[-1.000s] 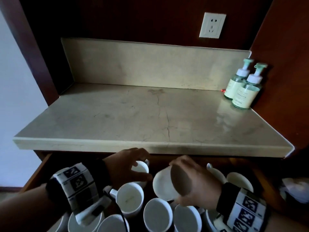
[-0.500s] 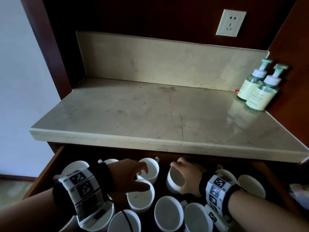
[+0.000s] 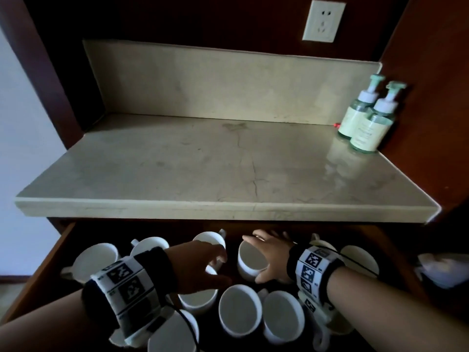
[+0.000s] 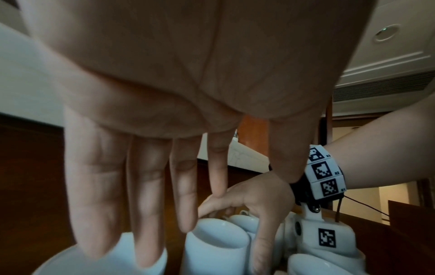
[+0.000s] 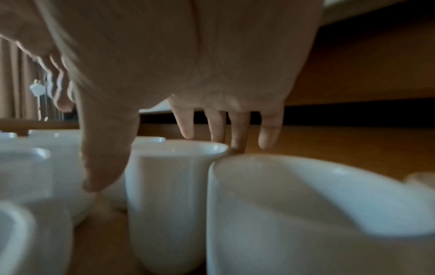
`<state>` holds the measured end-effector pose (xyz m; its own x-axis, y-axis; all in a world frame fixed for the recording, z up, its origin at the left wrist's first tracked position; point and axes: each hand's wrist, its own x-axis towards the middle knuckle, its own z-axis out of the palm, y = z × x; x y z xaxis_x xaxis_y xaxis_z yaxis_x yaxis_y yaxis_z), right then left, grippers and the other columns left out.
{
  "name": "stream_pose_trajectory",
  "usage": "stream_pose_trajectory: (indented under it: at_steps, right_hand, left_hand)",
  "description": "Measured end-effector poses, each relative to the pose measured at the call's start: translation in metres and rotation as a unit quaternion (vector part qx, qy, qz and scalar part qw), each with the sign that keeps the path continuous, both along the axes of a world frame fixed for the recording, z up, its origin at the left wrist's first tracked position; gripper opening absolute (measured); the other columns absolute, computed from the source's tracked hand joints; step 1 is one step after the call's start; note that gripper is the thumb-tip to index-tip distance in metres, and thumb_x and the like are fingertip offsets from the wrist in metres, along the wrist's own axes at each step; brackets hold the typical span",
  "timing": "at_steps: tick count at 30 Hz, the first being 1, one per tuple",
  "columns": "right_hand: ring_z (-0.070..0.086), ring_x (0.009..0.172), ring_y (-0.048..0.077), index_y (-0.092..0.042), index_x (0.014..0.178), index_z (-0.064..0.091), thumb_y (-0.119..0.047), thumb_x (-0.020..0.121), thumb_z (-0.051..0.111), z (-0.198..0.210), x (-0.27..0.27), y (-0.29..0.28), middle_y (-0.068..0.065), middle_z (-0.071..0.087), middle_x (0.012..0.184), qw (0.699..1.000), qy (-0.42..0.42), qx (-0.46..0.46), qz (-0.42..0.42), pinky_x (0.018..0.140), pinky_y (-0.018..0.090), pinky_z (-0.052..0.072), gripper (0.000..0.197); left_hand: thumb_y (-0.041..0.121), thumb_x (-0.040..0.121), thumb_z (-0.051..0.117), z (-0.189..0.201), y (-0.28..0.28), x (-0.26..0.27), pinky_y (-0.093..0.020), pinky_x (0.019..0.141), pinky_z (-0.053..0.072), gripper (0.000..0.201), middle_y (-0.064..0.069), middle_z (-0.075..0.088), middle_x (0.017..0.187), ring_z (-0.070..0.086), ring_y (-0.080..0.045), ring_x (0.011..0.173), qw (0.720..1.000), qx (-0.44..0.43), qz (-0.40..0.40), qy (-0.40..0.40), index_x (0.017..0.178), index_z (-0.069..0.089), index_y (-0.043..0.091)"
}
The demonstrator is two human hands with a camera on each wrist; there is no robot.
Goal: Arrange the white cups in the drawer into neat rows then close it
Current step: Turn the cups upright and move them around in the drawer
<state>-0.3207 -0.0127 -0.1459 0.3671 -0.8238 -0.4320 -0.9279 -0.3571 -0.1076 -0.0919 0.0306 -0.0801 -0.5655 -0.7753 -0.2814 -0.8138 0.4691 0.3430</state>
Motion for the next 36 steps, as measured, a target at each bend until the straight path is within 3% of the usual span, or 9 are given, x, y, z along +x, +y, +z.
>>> stream_pose_trajectory:
  at_steps: [7,12,16,21,25,28,32,34,36]
  right_hand:
    - [0.038,0.131,0.017,-0.029,0.139,0.041,-0.048,0.079,0.068,0.050,-0.078,0.026,-0.005,0.041,0.140,0.993,-0.071,-0.087,-0.046,0.109,0.033,0.031,0.068]
    - [0.058,0.111,0.011,-0.023,0.122,0.058,-0.044,0.080,0.070,0.094,-0.167,0.076,-0.006,0.063,0.119,0.981,-0.089,-0.123,-0.124,0.092,0.025,0.044,0.048]
    - [0.055,0.107,0.001,-0.034,0.122,0.053,-0.049,0.081,0.066,0.108,-0.201,0.133,-0.017,0.058,0.116,0.988,-0.047,-0.052,-0.135,0.089,0.017,0.043,0.046]
    - [0.049,0.105,-0.004,-0.034,0.127,0.050,-0.050,0.083,0.063,0.101,-0.173,0.168,-0.019,0.052,0.115,0.993,-0.086,0.008,-0.083,0.088,0.011,0.037,0.049]
    - [0.051,0.112,0.003,-0.026,0.120,0.056,-0.052,0.084,0.061,0.100,-0.132,0.168,-0.011,0.058,0.120,0.993,-0.107,-0.046,-0.031,0.092,0.019,0.040,0.045]
    - [0.054,0.102,0.000,-0.029,0.108,0.057,-0.050,0.081,0.063,0.102,-0.098,0.168,-0.011,0.061,0.109,0.986,-0.148,-0.075,-0.003,0.078,0.016,0.040,0.034]
    - [0.057,0.106,0.005,-0.035,0.120,0.051,-0.050,0.081,0.061,0.103,-0.039,0.169,-0.014,0.062,0.115,0.983,-0.157,-0.080,0.047,0.087,0.020,0.044,0.043]
    - [0.057,0.105,0.003,-0.033,0.118,0.053,-0.054,0.081,0.060,0.100,-0.006,0.168,-0.014,0.062,0.114,0.981,-0.174,-0.072,0.049,0.083,0.013,0.043,0.043]
    - [0.060,0.097,-0.001,-0.035,0.112,0.055,-0.066,0.075,0.059,0.095,0.023,0.165,-0.013,0.064,0.107,0.979,-0.203,-0.025,0.023,0.086,0.018,0.048,0.049]
  left_hand:
    - [0.054,0.085,0.058,0.012,-0.002,-0.069,-0.015,0.084,0.038,0.046,0.011,0.062,0.116,0.058,-0.006,0.102,0.997,-0.024,-0.068,0.027,0.122,0.054,0.027]
    - [0.059,0.084,0.057,0.012,0.003,-0.134,-0.030,0.099,0.043,0.049,0.006,0.063,0.117,0.060,-0.014,0.108,0.993,-0.017,-0.112,0.012,0.121,0.054,0.028]
    - [0.055,0.086,0.057,0.011,0.015,-0.174,-0.026,0.092,0.043,0.049,0.004,0.063,0.117,0.058,-0.015,0.108,0.991,-0.007,-0.131,0.013,0.126,0.051,0.026]
    - [0.053,0.088,0.055,0.011,0.028,-0.184,-0.025,0.087,0.044,0.048,0.005,0.062,0.119,0.059,-0.014,0.108,0.992,0.028,-0.121,0.002,0.127,0.050,0.024]
    - [0.053,0.087,0.057,0.012,0.042,-0.163,-0.020,0.086,0.045,0.045,0.009,0.065,0.117,0.062,-0.008,0.105,0.994,0.029,-0.100,0.026,0.123,0.053,0.026]
    - [0.054,0.086,0.058,0.015,0.055,-0.137,-0.019,0.086,0.046,0.045,0.009,0.064,0.118,0.062,-0.007,0.104,0.996,0.013,-0.080,0.039,0.122,0.055,0.028]
    - [0.052,0.089,0.053,0.024,0.073,-0.089,-0.025,0.091,0.047,0.043,0.008,0.062,0.122,0.060,-0.012,0.110,0.998,-0.025,-0.060,0.026,0.125,0.052,0.028]
    - [0.048,0.091,0.051,0.029,0.078,-0.051,-0.028,0.090,0.048,0.042,0.006,0.061,0.123,0.060,-0.015,0.110,0.997,-0.054,-0.052,0.017,0.127,0.051,0.026]
    - [0.044,0.092,0.053,0.036,0.083,-0.013,-0.029,0.087,0.050,0.037,0.004,0.064,0.118,0.063,-0.016,0.105,0.997,-0.062,-0.031,0.041,0.123,0.054,0.024]
